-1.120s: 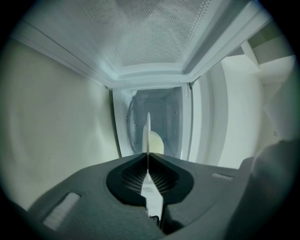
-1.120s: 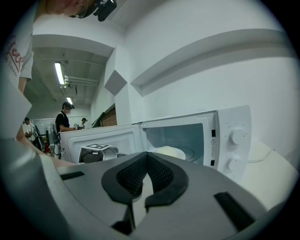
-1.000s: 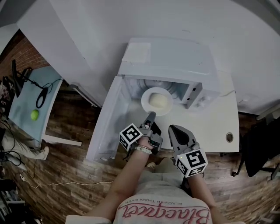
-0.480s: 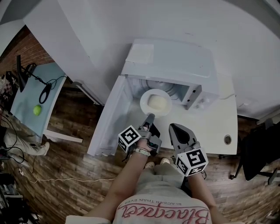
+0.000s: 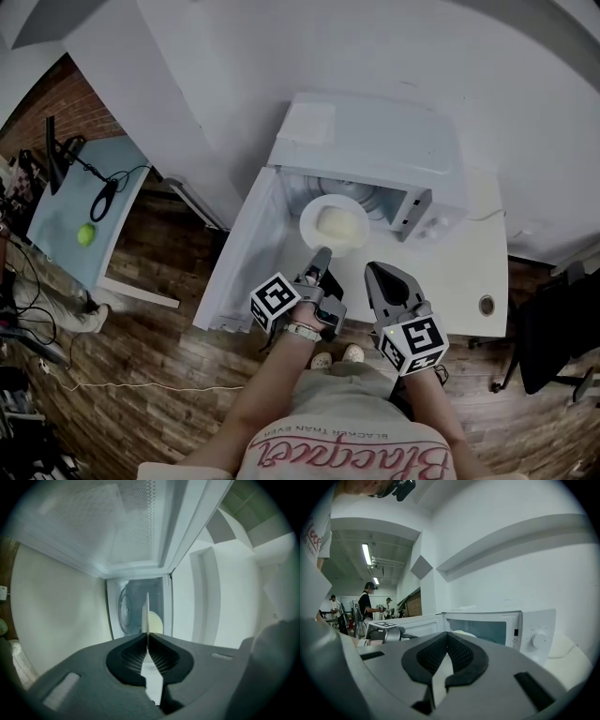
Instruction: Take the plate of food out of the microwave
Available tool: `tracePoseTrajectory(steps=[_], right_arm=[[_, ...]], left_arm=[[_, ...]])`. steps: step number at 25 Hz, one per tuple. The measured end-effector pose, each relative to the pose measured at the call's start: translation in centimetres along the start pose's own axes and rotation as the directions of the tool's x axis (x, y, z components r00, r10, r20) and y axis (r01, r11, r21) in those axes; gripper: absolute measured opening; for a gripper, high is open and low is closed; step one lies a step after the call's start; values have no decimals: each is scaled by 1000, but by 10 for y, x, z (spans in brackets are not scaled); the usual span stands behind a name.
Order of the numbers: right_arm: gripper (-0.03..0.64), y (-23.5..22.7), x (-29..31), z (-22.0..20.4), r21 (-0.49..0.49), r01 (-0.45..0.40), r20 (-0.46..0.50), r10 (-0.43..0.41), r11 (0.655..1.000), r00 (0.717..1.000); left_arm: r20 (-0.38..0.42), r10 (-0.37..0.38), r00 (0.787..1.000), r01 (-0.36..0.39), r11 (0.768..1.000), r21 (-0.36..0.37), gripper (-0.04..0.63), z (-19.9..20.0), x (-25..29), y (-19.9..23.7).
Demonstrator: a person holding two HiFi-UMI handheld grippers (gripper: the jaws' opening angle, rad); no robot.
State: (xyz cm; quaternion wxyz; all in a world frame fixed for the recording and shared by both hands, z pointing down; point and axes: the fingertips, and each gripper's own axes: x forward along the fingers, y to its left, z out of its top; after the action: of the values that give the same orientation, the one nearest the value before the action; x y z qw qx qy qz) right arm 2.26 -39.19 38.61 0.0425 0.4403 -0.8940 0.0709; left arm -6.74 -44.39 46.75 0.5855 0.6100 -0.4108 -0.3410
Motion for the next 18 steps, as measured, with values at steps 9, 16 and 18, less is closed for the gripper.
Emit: tracePoseTrajectory(steps=[9,16,18], right_arm=[[11,-1,0,15,-17,-5,28,5,1000,1000],[11,-5,-3,30,-34,3,69,-1,999,998],[11,-6,-5,34,-40,8,80,-4,999,997]], left_arm=[[-12,-22,1000,22,1000,20,14,-8,-15,-35],[-31,-32,999,33,999,24,14,-12,-15,-53],[-32,-37,999,38,999,26,14,-13,-16,-57]])
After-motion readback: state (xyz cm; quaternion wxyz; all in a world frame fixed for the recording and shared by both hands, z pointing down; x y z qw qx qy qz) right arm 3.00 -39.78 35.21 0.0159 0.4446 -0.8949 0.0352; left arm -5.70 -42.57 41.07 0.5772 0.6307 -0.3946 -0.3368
